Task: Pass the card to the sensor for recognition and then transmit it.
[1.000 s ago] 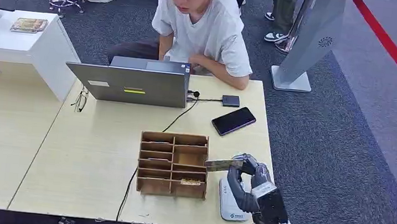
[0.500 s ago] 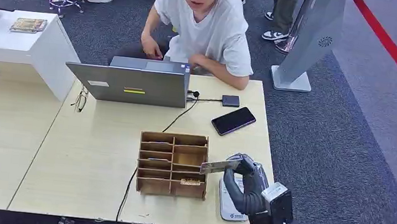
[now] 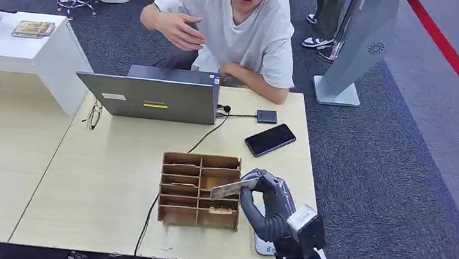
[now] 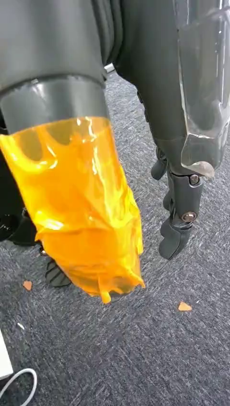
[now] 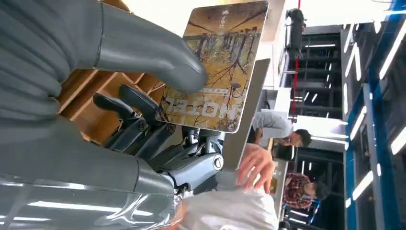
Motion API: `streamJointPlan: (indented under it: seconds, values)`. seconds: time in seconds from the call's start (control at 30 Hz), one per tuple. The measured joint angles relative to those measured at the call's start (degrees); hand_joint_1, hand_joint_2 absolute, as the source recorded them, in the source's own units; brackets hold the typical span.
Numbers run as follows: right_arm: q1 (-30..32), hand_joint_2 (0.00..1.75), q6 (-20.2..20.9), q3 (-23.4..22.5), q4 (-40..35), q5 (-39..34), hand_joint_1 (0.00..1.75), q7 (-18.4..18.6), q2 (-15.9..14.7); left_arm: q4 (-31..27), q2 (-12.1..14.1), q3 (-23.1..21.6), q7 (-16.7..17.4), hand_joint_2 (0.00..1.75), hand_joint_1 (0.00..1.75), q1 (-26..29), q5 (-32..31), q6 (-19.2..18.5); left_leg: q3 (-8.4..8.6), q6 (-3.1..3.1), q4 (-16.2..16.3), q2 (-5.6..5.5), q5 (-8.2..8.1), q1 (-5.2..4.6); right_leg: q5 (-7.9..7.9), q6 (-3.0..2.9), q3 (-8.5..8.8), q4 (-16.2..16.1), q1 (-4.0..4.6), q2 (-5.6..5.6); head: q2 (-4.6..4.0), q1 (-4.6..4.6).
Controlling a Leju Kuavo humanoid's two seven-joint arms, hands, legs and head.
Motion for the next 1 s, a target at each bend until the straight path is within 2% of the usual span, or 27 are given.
streamJointPlan:
  seconds: [0.5, 1.0]
  values:
    - [-5.31, 1.75, -0.83, 3.49, 2.42, 2.14, 1.75, 1.09, 0.07, 0.0, 0.15, -1.59, 0.11, 0.0, 0.0, 0.01, 0.0, 0.0, 0.0, 0.0, 0.0, 0.0, 0.0, 0.0, 0.0, 0.0, 0.0, 0.0, 0.0, 0.0, 0.0, 0.02]
    - [-11.06, 1.75, -4.94, 5.66, 5.7, 4.82, 1.75, 3.02, 1.38, -0.02, 0.68, -2.88, 0.46, 0.0, 0.0, 0.01, 0.0, 0.87, 0.0, -0.01, 0.0, 0.0, 0.01, 0.0, 0.0, 0.0, 0.0, 0.02, 0.0, 0.0, 0.0, 0.02]
